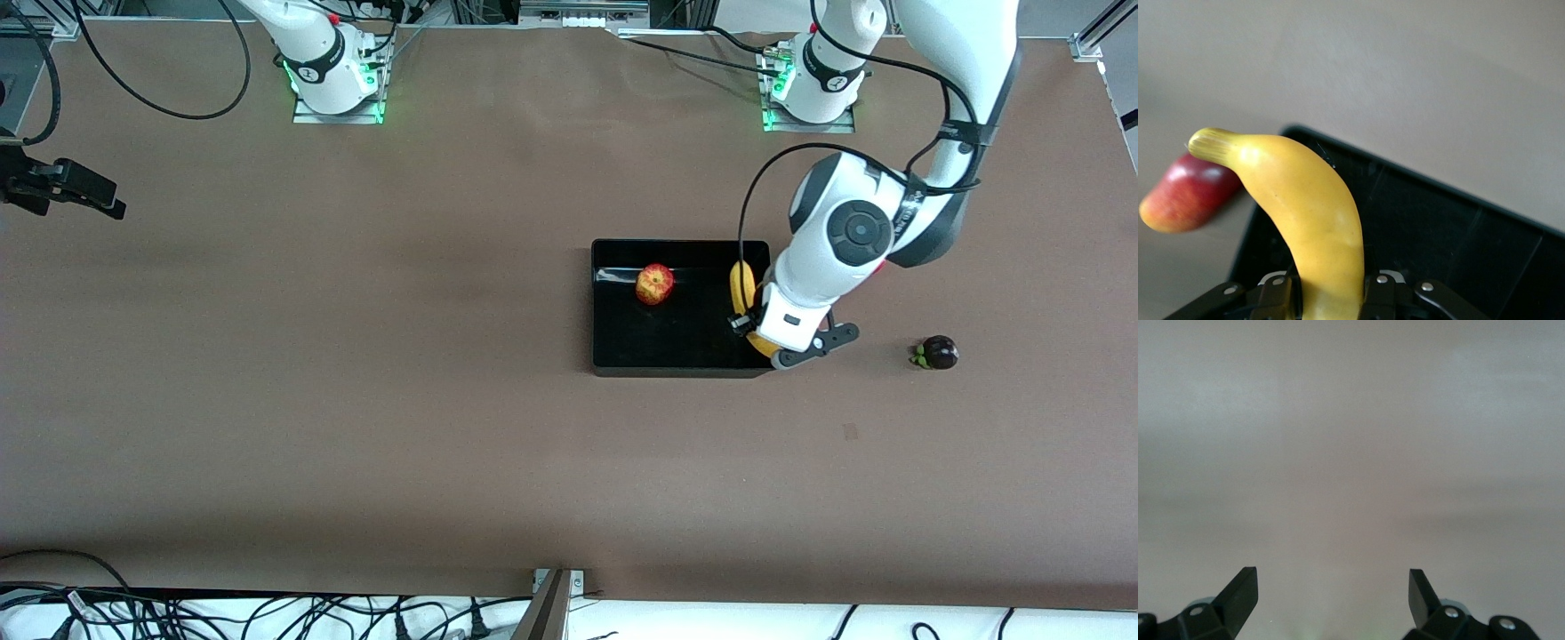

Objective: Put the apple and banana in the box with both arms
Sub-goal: 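Lift the banana and carry it over the box with the left gripper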

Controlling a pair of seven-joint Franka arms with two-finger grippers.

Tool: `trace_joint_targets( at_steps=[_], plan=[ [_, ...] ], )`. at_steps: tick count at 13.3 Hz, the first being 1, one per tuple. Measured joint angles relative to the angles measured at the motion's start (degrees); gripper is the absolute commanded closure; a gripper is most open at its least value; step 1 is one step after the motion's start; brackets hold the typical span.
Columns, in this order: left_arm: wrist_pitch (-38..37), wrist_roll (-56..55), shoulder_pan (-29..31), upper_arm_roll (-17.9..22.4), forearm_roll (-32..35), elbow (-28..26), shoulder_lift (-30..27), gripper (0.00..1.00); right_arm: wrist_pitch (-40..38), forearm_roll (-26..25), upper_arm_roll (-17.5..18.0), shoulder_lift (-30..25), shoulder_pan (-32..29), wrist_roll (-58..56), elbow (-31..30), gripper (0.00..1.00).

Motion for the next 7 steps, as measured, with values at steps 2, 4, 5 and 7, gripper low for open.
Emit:
trace_joint_targets(
  at_steps=[2,4,5,7],
  plan=[
    [0.23,-1.61,-1.55,-0.09,0.00,-0.94,-0.02,1.00,0.00,0.00,0.00,0.00,0.00,0.00,0.00,0.00],
    [1.59,-2.98,-2.34,-0.12,0.00,-2.62,0.23,1.00,0.00,0.00,0.00,0.00,0.00,0.00,0.00,0.00],
    [2.92,-3.95,-2.75,-0.12,0.00,-3.39,0.81,1.00,0.00,0.00,0.00,0.00,0.00,0.00,0.00,0.00],
    [5.67,-5.37,-3.41,-0.17,0.00,-4.27,2.95,1.00,0.00,0.00,0.00,0.01,0.00,0.00,0.00,0.00]
  ],
)
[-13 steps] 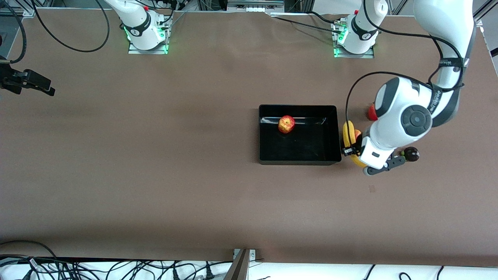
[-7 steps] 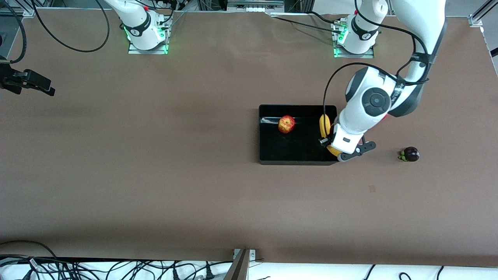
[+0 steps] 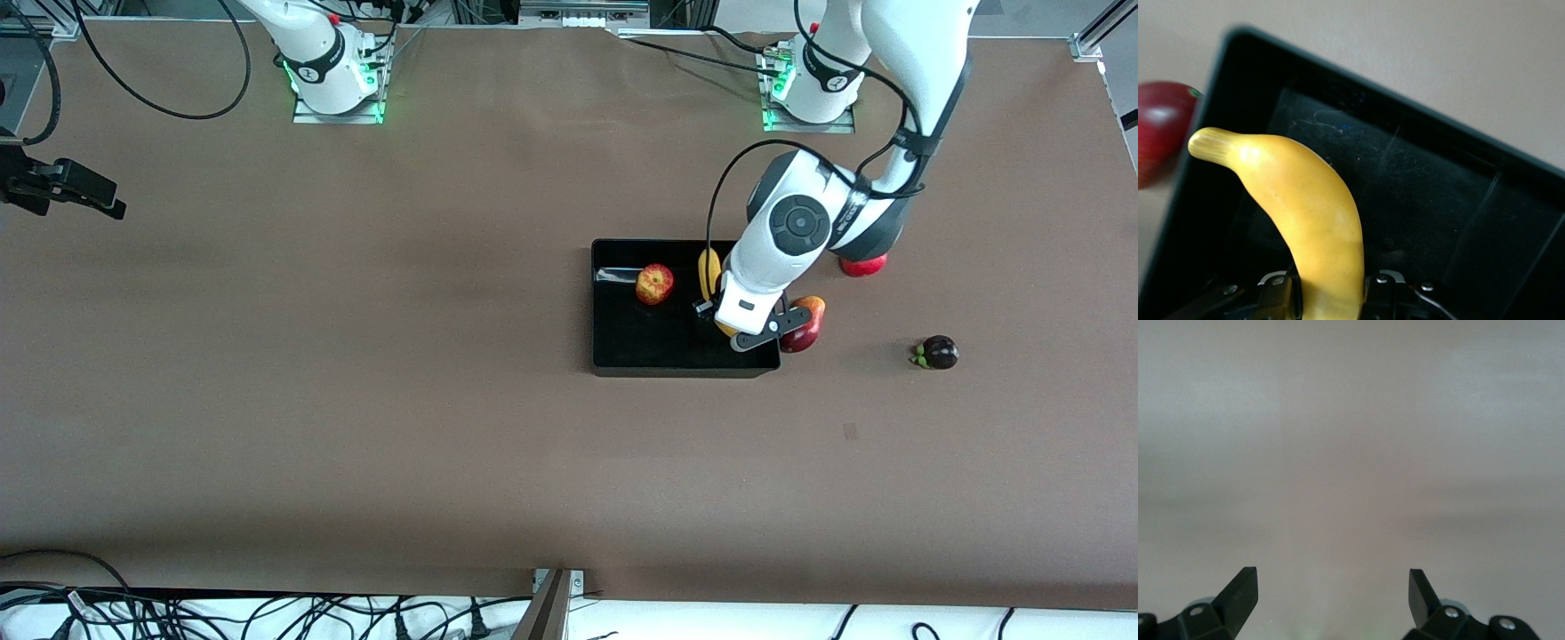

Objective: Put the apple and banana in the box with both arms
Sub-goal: 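Lift the banana and carry it over the box with the left gripper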

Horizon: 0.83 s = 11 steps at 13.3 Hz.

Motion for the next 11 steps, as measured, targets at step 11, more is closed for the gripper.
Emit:
trace_joint_targets(
  at_steps=[11],
  plan=[
    [4.72,-3.65,-1.23,-0.98,0.00,-0.54,6.35,1.00,0.00,0.00,0.00,0.00,0.00,0.00,0.00,0.00]
  ],
)
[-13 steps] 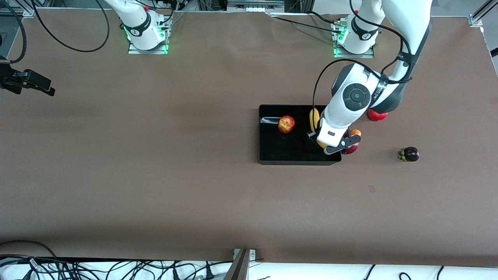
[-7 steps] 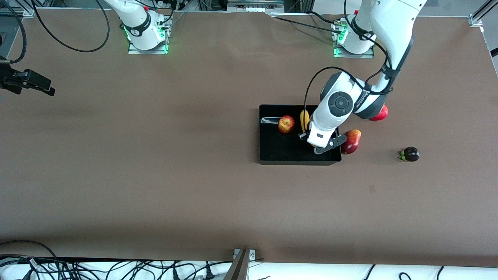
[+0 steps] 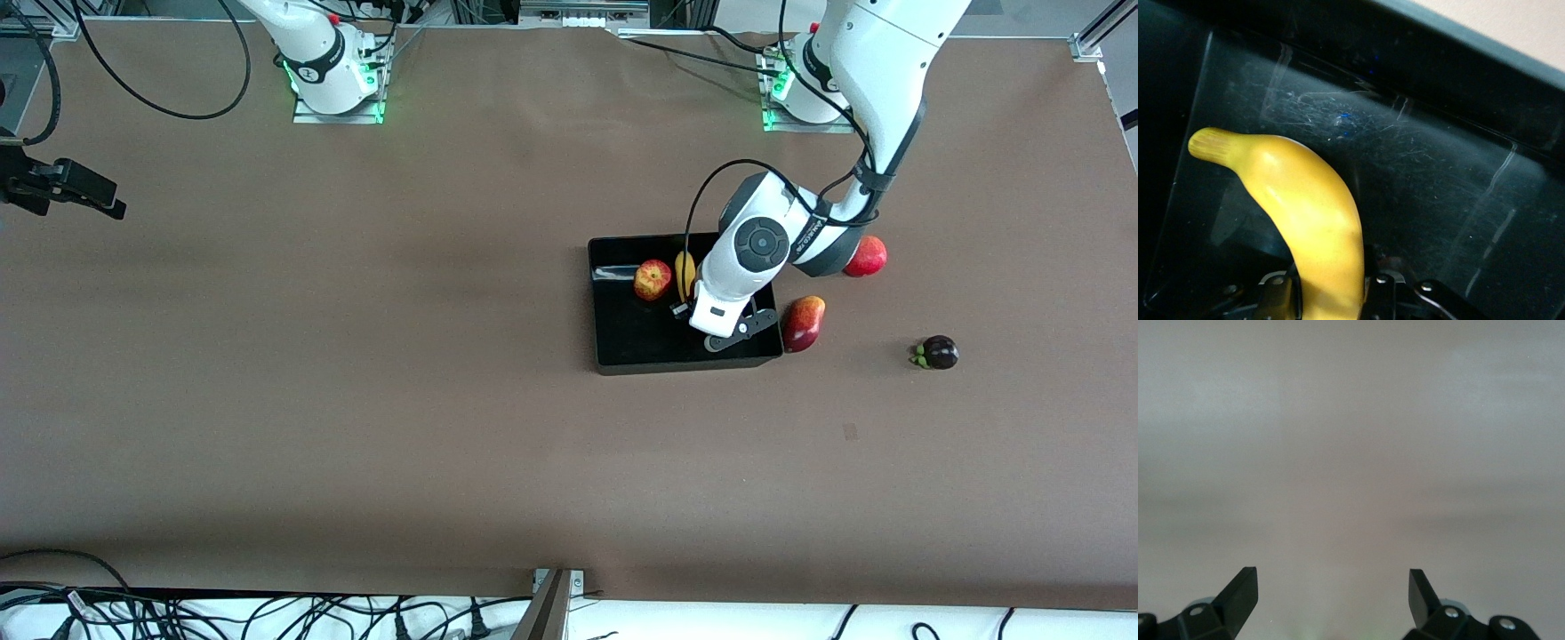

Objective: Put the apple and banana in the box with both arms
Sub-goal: 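Lift the banana and carry it over the box with the left gripper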

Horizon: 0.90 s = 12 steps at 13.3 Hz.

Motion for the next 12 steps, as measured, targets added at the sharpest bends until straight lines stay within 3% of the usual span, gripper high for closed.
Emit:
trace_joint_targets(
  at_steps=[10,11,12],
  plan=[
    [0.92,0.10,0.17,0.11,0.45,0.49,1.81,1.00,0.00,0.00,0.00,0.00,0.00,0.00,0.00,0.00],
    [1.03,0.10,0.24,0.13,0.92,0.88,2.51,0.92,0.00,0.00,0.00,0.00,0.00,0.00,0.00,0.00],
    [1.11,0.10,0.35,0.13,1.47,1.29,3.05,0.62,0.00,0.00,0.00,0.00,0.00,0.00,0.00,0.00]
  ],
)
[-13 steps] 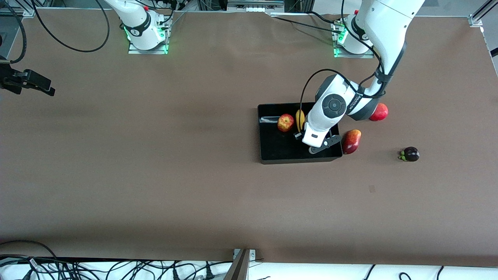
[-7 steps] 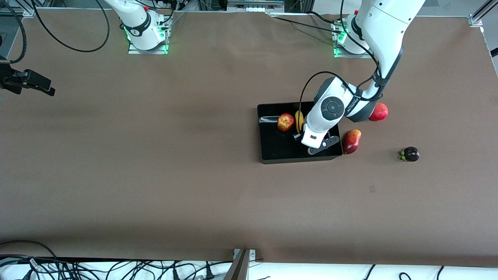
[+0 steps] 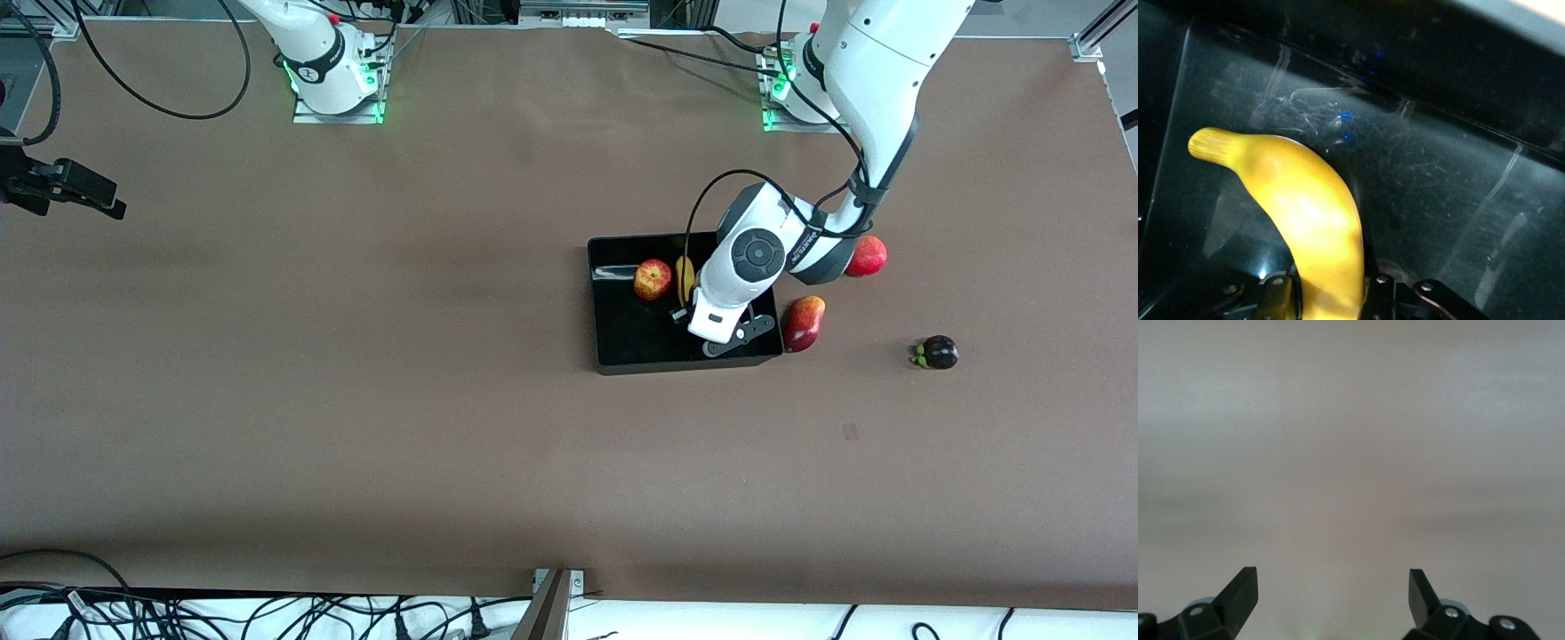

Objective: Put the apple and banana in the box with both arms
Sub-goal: 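Lift the banana and carry it over the box with the left gripper, then lower the banana into the box and open the left gripper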

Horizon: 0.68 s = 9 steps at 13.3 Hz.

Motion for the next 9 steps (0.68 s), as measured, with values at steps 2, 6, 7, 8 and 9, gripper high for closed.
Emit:
trace_joint_targets(
  at_steps=[2,6,7,8,9],
  plan=[
    [0.00,0.00,0.18,0.02,0.46,0.46,0.15,0.41,0.00,0.00,0.00,0.00,0.00,0.00,0.00,0.00],
    [0.00,0.04,0.47,0.07,0.57,0.58,0.54,0.00,0.00,0.00,0.00,0.00,0.00,0.00,0.00,0.00],
    [0.01,0.04,0.47,0.07,0.57,0.61,0.55,0.00,0.00,0.00,0.00,0.00,0.00,0.00,0.00,0.00],
    [0.01,0.04,0.47,0.07,0.57,0.71,0.55,0.00,0.00,0.00,0.00,0.00,0.00,0.00,0.00,0.00],
    [0.01,0.02,0.47,0.07,0.57,0.84,0.55,0.00,0.00,0.00,0.00,0.00,0.00,0.00,0.00,0.00]
  ],
)
